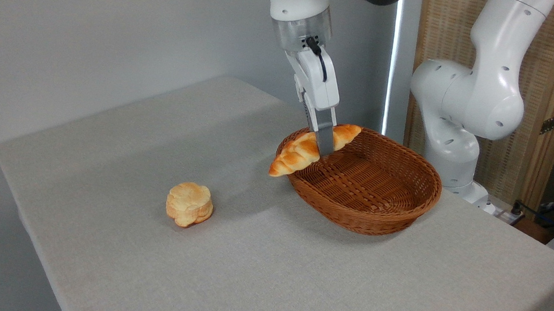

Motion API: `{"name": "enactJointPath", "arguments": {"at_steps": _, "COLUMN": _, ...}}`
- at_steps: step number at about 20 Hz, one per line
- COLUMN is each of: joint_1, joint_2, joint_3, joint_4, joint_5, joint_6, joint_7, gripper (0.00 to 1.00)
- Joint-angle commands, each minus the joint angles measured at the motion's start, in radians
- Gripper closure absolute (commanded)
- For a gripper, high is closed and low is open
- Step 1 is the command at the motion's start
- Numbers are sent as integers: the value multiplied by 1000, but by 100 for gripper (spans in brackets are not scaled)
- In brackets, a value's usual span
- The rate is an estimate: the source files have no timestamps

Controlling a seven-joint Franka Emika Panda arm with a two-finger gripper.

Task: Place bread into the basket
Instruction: 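Lift the braided roll and carry it over the wicker basket, then lower the roll into the basket and open the gripper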

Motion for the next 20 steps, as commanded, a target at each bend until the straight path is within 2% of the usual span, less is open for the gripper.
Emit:
{"name": "enactJointPath", "arguments": {"at_steps": 1, "joint_1": -31, "joint_2": -78, "joint_3": 17, "joint_4": -86, "joint_5": -7, "joint_6": -1, "joint_7": -8, "gripper": 60}}
{"name": "enactJointPath", "arguments": {"at_steps": 7, "joint_1": -93, "joint_2": -122, "joint_3": 16, "joint_4": -148, "joint_5": -6, "joint_6": -18, "joint_7": -16, "gripper": 59}}
{"name": "enactJointPath", "arguments": {"at_steps": 12, "joint_1": -156, "joint_2": -118, "joint_3": 14, "joint_4": -155, "joint_5": -11, "joint_6": -22, "joint_7": -22, "gripper": 59}}
{"name": "enactJointPath", "arguments": {"at_steps": 15, "joint_1": -171, "joint_2": -116, "joint_3": 14, "joint_4": -169, "joint_5": -11, "joint_6": -26, "joint_7": -27, "gripper": 58}}
{"name": "enactJointPath", "arguments": {"at_steps": 18, "joint_1": -185, "joint_2": -113, "joint_3": 13, "joint_4": -188, "joint_5": -11, "joint_6": -26, "joint_7": -28, "gripper": 49}}
{"name": "enactJointPath", "arguments": {"at_steps": 20, "joint_1": -188, "joint_2": -109, "joint_3": 13, "joint_4": -192, "joint_5": -11, "joint_6": -24, "joint_7": -28, "gripper": 28}}
